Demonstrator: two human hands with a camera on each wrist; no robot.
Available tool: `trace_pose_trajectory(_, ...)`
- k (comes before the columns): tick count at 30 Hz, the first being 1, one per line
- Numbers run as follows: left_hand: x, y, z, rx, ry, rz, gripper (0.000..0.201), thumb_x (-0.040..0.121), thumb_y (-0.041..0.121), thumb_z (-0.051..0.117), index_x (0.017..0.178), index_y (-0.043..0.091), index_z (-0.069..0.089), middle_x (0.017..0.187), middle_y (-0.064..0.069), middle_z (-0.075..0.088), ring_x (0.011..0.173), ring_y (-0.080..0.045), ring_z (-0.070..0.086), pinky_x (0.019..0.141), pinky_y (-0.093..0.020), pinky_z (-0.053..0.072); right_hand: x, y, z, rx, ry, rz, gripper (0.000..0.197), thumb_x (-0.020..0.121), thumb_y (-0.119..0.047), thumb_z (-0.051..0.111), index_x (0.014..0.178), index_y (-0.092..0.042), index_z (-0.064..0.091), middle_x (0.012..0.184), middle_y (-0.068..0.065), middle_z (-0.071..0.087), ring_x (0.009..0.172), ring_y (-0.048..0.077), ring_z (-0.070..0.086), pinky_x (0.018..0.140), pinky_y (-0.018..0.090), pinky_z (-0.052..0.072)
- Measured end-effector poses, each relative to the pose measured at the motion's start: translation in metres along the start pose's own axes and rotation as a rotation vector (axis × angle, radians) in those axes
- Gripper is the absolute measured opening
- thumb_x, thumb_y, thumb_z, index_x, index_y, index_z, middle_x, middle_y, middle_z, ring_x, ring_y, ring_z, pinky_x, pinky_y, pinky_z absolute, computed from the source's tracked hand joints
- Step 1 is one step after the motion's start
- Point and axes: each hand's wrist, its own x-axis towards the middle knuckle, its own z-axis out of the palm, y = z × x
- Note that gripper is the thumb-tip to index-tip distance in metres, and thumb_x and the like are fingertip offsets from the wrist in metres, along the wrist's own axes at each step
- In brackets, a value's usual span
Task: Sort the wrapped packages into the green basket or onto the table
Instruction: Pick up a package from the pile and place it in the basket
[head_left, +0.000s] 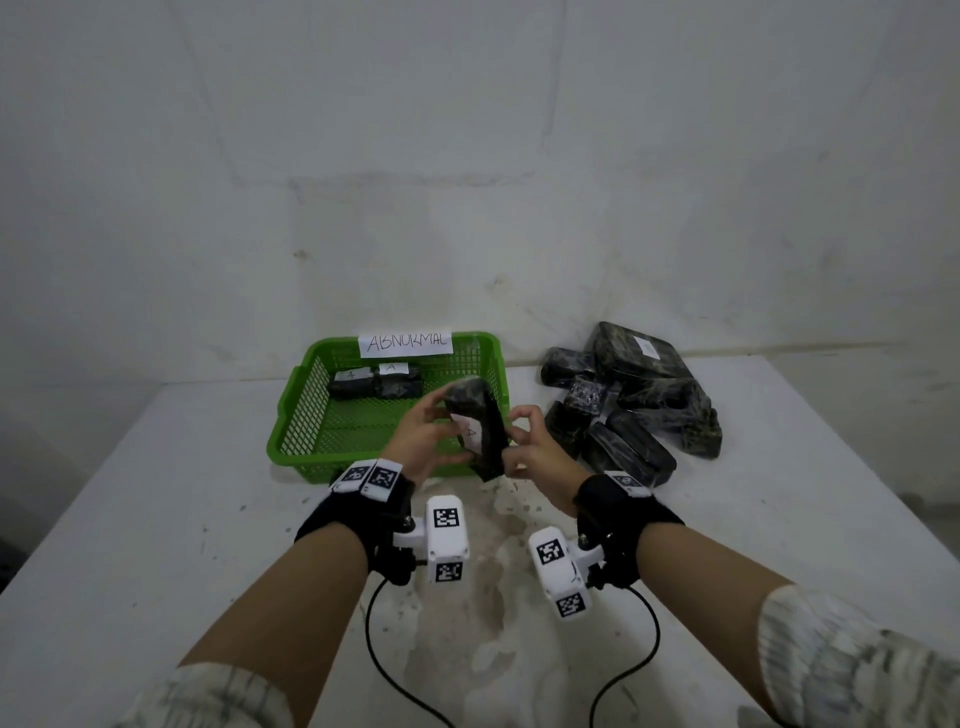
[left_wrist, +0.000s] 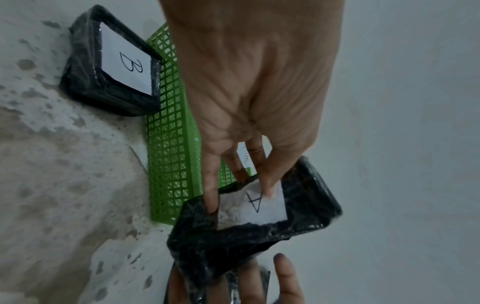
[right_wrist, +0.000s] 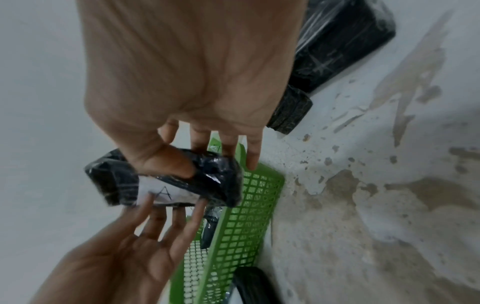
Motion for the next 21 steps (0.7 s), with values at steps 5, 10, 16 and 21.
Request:
trace_pose_trajectory(5,-0.006,0.000,0.006,0.086,-0.064,0.068,0.057,0.076,-0.020,0.056,0.105,0.027,0.060,0.095,-0.011,0.055,0.091,-0.029,0.062,0.069,-0.040,0.059,0.002,-0.011,0.000,0.193,0.003,0.115,0.046,0.093,-0.049,0.051,0.134,-0.033,0.041,0.132,0.003,0.052,0.120,0.027,0.050,0.082,0.050,0.049)
trace_pose_trajectory(10,-0.009,0.001,0.010,0.130,-0.122,0.093,0.059,0.072,-0.026,0.053,0.105,0.022,0.059,0.073,-0.004,0.046,0.077,-0.022,0.057,0.071,-0.036,0.058,0.000,-0.018,0.009,0.231,0.038,0.087,0.027,0.097,-0.041,0.043,0.114,-0.026,0.059,0.111,0.002,0.064,0.100,0.018,0.059,0.080,0.040,0.049)
trace_pose_trajectory(16,-0.015,0.005,0.015,0.072,-0.176,0.024,0.041,0.084,-0.012,0.040,0.103,0.018,0.060,0.089,-0.012,0.057,0.085,-0.025,0.056,0.081,-0.044,0.051,0.007,-0.016,0.015,0.191,0.219,0.006,0.019,0.097,-0.017,0.044,0.103,-0.007,0.060,0.096,0.013,0.061,0.083,0.022,0.059,0.072,0.037,0.051)
trace_pose_trajectory(21,-0.016,0.007,0.023,0.033,-0.123,0.041,0.015,0.092,0.007,0.048,0.098,0.018,0.057,0.098,-0.006,0.060,0.088,-0.020,0.057,0.073,-0.035,0.050,0.005,-0.018,0.015,0.163,0.145,-0.038,0.020,0.097,-0.015,0.049,0.110,-0.006,0.061,0.098,0.010,0.064,0.088,0.020,0.061,0.081,0.036,0.049)
